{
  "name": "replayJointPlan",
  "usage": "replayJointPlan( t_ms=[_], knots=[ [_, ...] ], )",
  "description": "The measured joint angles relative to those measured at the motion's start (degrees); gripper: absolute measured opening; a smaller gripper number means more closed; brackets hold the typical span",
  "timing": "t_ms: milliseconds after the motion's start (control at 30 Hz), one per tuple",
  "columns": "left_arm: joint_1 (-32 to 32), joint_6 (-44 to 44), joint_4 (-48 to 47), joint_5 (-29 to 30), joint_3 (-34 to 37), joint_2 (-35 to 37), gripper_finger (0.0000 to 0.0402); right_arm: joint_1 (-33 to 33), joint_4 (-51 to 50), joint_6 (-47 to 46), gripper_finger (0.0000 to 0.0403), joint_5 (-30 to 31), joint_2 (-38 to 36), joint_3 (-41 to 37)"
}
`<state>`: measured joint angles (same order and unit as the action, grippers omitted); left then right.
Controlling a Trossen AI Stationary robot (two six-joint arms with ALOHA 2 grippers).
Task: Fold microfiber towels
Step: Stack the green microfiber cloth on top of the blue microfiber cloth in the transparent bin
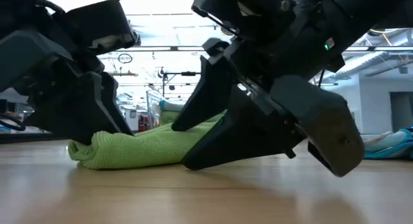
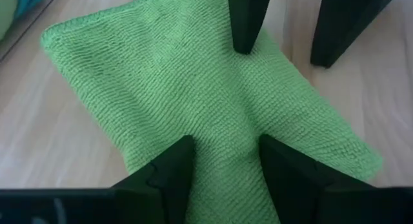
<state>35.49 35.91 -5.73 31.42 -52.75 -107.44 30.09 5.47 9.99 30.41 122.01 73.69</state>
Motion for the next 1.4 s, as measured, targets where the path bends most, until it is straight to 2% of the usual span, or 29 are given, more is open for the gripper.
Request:
replayJointPlan(
  t_ms=[167,433,567,667,767,1000,1233,1400],
  knots=[
    [0.8,-1.8,6.5,0.6,2.8,0.0,0.0186,-0.4,0.1,5.5,0.0265,1.2,0.0,0.0],
    [0.9,-2.2,8.0,0.5,3.1,-0.1,0.0186,-2.6,-0.8,14.6,0.0253,1.0,0.0,0.0],
    [0.8,-2.2,8.6,0.1,3.1,-0.1,0.0186,-3.7,-1.0,18.1,0.0232,-2.7,0.0,0.0],
    [0.8,-2.3,9.1,0.0,3.1,-0.2,0.0186,-4.6,-1.2,18.3,0.0209,-6.1,-0.1,-0.1],
    [0.8,-2.3,9.3,0.1,3.1,-0.2,0.0186,-4.9,0.5,19.1,0.0172,-6.7,-0.1,-1.1],
    [0.8,-2.8,9.8,0.2,3.2,0.6,0.0186,-5.6,1.3,17.8,0.0023,-10.9,-0.1,-2.2],
    [2.3,-3.7,5.8,1.6,3.0,7.9,0.0186,-6.0,-0.4,16.0,0.0016,-10.8,-1.4,-2.4],
    [5.1,-2.2,0.1,7.8,3.0,13.4,0.0186,-6.6,-5.1,14.3,0.0007,-6.8,-6.6,-2.7]
  ],
)
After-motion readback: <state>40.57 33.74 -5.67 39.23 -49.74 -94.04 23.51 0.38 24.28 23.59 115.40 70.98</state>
